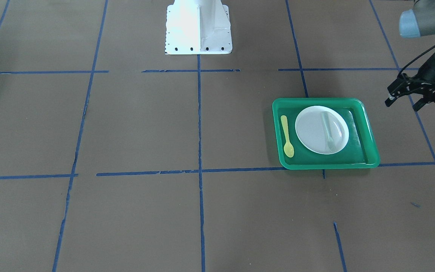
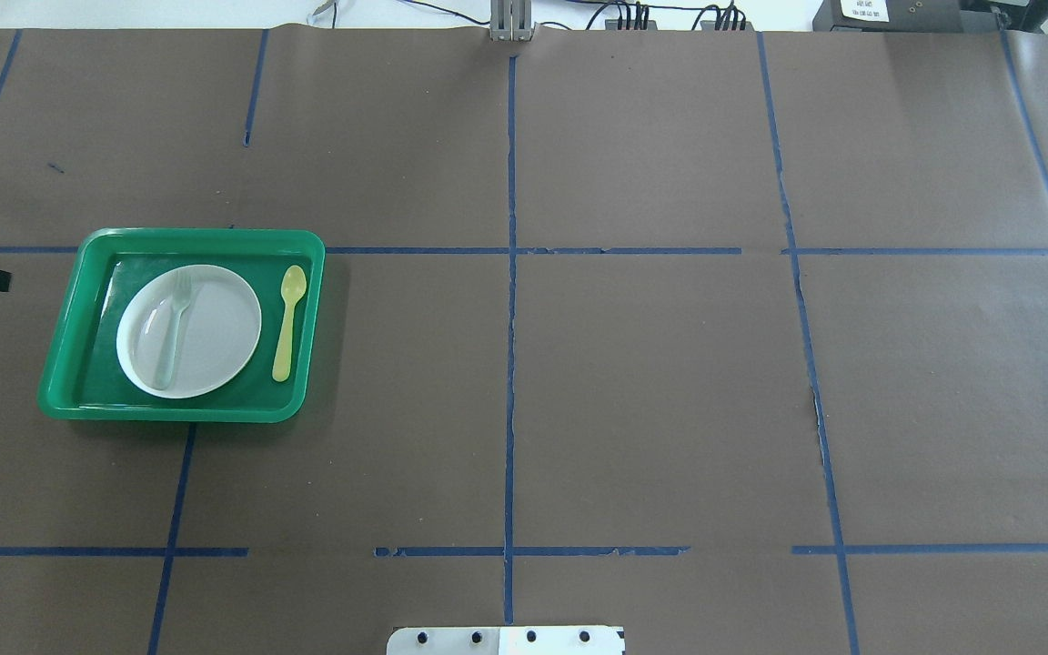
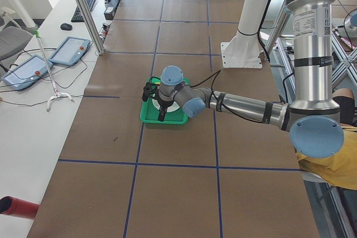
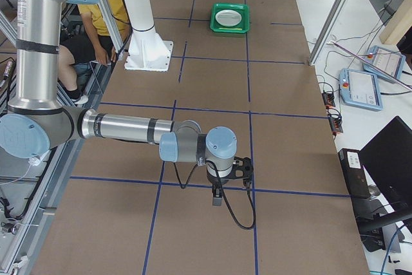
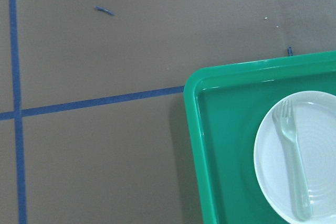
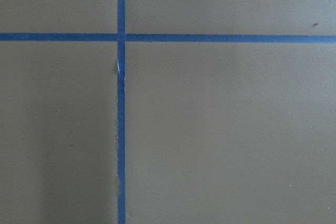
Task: Place fork
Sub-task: 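Move the left gripper over the white fork on the plate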
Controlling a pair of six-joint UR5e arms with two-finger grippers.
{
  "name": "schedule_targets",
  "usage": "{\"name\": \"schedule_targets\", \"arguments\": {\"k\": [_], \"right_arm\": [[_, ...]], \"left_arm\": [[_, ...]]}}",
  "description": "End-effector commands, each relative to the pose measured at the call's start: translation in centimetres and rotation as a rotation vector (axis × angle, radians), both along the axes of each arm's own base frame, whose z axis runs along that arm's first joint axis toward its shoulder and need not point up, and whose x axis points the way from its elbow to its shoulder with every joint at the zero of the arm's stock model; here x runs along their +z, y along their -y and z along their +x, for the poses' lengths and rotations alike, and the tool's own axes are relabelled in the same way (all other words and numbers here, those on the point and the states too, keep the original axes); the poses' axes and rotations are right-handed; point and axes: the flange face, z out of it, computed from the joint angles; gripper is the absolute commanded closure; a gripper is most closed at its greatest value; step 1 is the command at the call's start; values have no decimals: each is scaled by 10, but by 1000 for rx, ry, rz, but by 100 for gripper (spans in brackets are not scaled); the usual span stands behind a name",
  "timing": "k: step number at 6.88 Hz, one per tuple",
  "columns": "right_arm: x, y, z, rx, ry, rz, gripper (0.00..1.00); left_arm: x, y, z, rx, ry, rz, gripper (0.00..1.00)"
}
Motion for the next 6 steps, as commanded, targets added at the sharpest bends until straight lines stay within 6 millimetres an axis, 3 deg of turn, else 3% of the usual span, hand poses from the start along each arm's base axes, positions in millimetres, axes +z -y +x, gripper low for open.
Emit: {"name": "schedule_targets", "arguments": {"k": [1,2,4,6], "right_arm": [[0,0,0,-1,-1,2,0],[0,0,0,0,0,1,0],[0,0,0,0,0,0,0],[0,0,0,0,-1,0,0]], "left_arm": [[-29,6,100,-54,-2,-28,1],[-25,3,125,-52,14,-38,3],[-18,1,148,-23,29,-49,16],[-13,-4,175,17,38,-58,17]]}}
